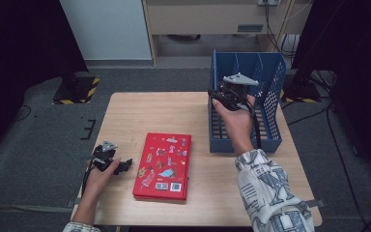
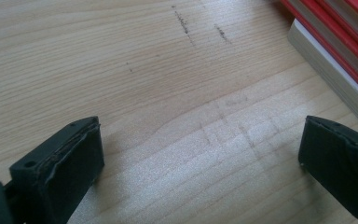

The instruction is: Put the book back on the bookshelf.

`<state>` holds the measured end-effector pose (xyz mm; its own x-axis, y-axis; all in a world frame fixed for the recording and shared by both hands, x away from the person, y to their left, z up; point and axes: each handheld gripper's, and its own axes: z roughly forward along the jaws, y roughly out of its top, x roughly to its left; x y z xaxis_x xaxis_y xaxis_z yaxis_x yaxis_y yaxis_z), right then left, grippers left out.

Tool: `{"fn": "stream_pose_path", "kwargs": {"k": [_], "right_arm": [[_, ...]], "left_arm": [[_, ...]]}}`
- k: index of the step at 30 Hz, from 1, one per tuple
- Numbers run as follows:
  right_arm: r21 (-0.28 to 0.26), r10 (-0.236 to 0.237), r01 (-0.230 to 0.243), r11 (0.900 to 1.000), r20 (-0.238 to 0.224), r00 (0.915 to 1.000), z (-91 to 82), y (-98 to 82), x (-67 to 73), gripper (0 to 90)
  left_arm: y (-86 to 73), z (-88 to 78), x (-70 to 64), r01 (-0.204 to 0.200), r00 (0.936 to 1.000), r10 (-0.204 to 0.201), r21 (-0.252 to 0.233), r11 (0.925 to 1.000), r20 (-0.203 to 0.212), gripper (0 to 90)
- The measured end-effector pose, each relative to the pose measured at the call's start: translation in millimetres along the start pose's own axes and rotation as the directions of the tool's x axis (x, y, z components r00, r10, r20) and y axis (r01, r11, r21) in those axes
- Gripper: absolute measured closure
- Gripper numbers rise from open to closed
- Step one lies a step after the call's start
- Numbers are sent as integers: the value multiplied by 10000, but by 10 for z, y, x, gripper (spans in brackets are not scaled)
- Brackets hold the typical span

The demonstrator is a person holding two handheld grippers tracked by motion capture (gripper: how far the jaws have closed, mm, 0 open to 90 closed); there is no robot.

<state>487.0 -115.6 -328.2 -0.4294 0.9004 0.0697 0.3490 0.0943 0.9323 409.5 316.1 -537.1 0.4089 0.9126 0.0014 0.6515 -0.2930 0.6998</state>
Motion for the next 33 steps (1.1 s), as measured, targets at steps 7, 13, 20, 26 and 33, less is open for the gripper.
{"fn": "stream_pose_path", "kwargs": {"k": [7, 13, 20, 26, 33], "right_arm": [[33, 35, -35, 10000, -71, 10000, 8, -11, -8, 511], [-66, 58, -60, 10000, -240, 9997, -20, -40, -21, 404], [-44, -334, 332, 9994, -480, 9983, -111, -134, -27, 260], [-44, -917, 916, 9958, -681, 9935, -258, -199, -14, 179], [7, -1082, 1089, 9941, -1073, 9883, -443, -388, -10, 130]], "left_arm": [[0, 0, -1, 13, 10000, -13, 0, 10000, 3, 0], [1, 1, -3, 24, 10000, -24, -1, 10000, 5, 0], [2, -1, -1, -7, 10000, 7, 37, 10000, 2, 0], [4, 0, -4, 15, 10000, -14, 47, 10000, -19, 0], [6, 3, -3, 9, 10000, -9, 43, 10000, -10, 0]]}}
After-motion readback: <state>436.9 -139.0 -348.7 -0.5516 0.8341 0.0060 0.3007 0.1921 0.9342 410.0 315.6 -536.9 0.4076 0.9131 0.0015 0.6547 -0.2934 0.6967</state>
